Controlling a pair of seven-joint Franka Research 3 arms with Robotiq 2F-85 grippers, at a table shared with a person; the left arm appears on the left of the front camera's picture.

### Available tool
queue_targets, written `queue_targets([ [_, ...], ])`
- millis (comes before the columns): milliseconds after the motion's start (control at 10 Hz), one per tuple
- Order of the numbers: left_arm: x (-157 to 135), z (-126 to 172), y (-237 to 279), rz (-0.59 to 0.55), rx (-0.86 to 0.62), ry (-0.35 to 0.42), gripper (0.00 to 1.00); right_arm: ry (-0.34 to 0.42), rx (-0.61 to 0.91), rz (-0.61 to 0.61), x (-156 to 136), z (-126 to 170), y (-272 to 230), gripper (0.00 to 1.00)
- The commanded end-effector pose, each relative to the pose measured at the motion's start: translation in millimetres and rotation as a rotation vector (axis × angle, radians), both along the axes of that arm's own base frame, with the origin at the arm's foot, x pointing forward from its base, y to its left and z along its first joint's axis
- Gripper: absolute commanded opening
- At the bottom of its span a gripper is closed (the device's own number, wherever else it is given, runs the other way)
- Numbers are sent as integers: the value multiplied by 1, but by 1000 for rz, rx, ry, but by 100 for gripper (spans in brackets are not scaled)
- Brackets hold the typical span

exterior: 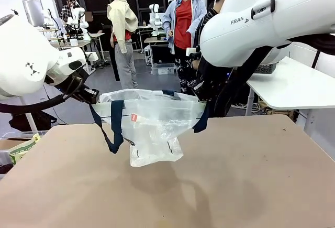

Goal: Transfer purchased items from the store into the shopping bag.
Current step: Open the Reusable shopping bag in the center of the table, then move the Reusable shopping bag to the right side of the table.

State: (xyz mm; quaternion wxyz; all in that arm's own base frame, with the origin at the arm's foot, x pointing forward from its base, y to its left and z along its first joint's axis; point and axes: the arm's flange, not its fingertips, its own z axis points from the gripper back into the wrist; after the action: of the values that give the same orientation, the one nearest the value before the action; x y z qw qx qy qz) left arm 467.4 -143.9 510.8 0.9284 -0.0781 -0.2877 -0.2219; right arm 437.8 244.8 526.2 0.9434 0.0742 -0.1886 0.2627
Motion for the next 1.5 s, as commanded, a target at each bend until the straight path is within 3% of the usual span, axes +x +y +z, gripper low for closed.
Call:
queue_targets([
  [0,27,3,-25,-70,69,-6,0,11,-56,58,0,-5,9,0],
  [200,47,5,-57,-103,105,7,0,16,-82,103,4,-11,40,0],
  [600,49,-9,-79,-137,102,100,0,54,-128,126,5,-25,67,0],
  [1400,48,-16,-81,-150,100,71,0,43,-105,142,1,-30,60,0],
])
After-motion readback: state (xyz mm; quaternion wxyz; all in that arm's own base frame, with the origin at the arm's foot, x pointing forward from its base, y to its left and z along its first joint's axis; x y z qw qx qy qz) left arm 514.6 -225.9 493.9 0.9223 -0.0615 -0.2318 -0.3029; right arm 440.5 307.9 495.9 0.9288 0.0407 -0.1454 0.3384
